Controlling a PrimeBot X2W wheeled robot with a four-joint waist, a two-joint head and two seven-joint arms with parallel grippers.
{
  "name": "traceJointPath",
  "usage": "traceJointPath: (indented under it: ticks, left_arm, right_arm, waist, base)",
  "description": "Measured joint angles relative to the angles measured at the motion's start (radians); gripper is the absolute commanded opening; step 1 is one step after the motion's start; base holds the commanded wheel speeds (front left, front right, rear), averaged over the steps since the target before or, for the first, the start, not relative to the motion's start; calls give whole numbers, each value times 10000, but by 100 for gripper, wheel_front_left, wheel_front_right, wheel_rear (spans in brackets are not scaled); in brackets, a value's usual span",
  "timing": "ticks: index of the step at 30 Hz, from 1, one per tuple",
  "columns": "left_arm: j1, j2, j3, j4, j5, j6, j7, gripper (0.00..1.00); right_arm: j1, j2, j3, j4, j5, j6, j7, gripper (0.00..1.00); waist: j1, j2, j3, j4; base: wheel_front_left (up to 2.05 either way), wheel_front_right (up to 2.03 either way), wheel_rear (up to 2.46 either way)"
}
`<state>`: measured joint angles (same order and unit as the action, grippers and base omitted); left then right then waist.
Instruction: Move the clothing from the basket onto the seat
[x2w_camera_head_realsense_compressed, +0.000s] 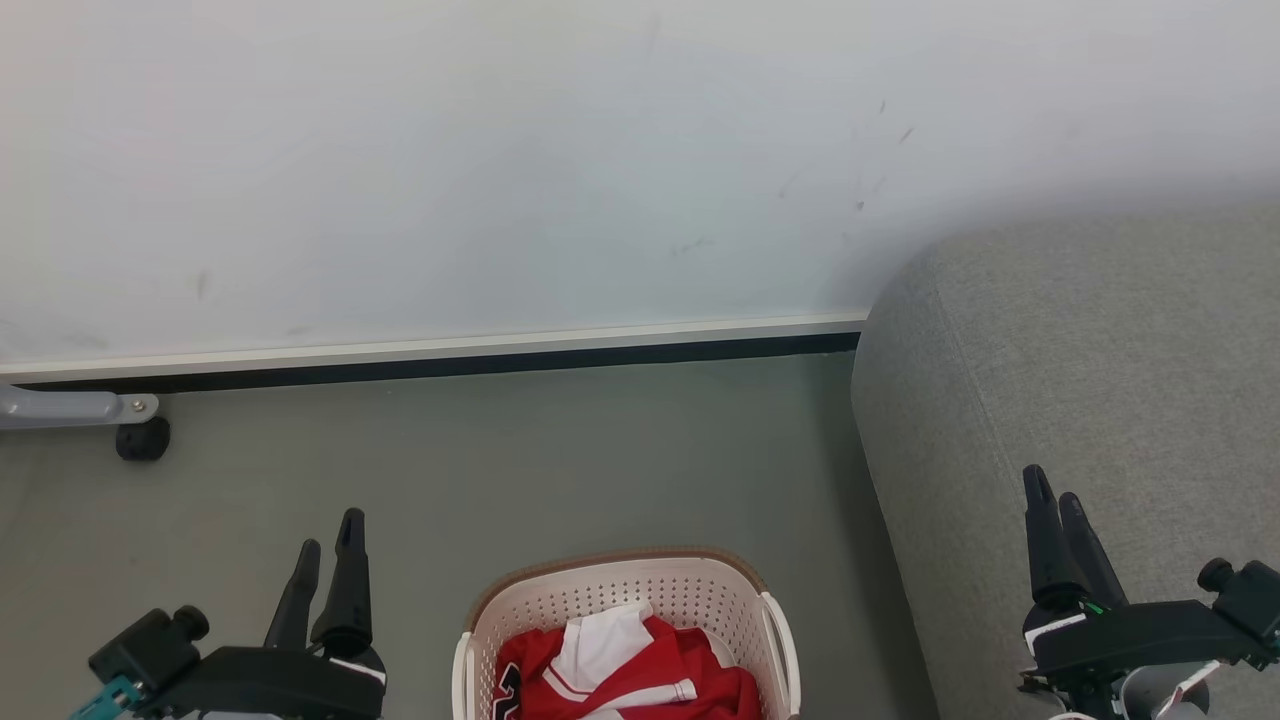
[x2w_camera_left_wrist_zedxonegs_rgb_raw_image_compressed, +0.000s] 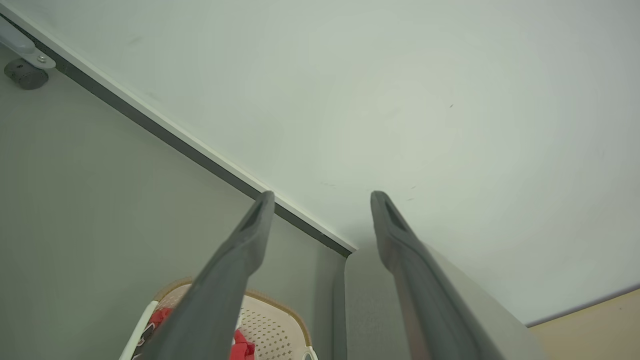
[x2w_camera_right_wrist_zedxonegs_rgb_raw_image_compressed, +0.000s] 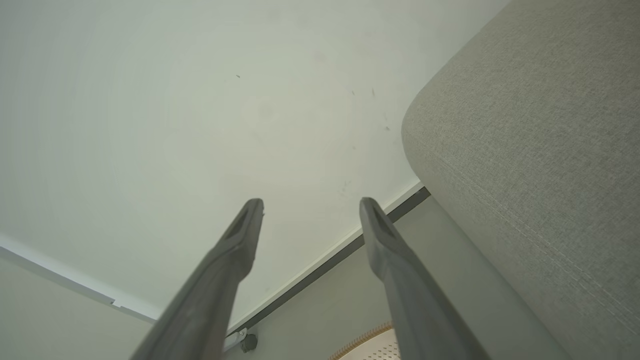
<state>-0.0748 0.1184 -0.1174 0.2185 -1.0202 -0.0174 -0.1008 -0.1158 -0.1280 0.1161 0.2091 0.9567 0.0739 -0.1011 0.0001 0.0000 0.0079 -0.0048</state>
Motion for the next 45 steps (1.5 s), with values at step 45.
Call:
traceJointPath:
  ticks: [45]
  left_arm:
    - [-47,196,-809,-802,4945,541,-1488,100]
  right_arm:
    - [-380,-347,993,-750,-5553,-209,-1482,100]
  waist:
    - [-2,0,89,-75]
  base:
    - [0,0,0]
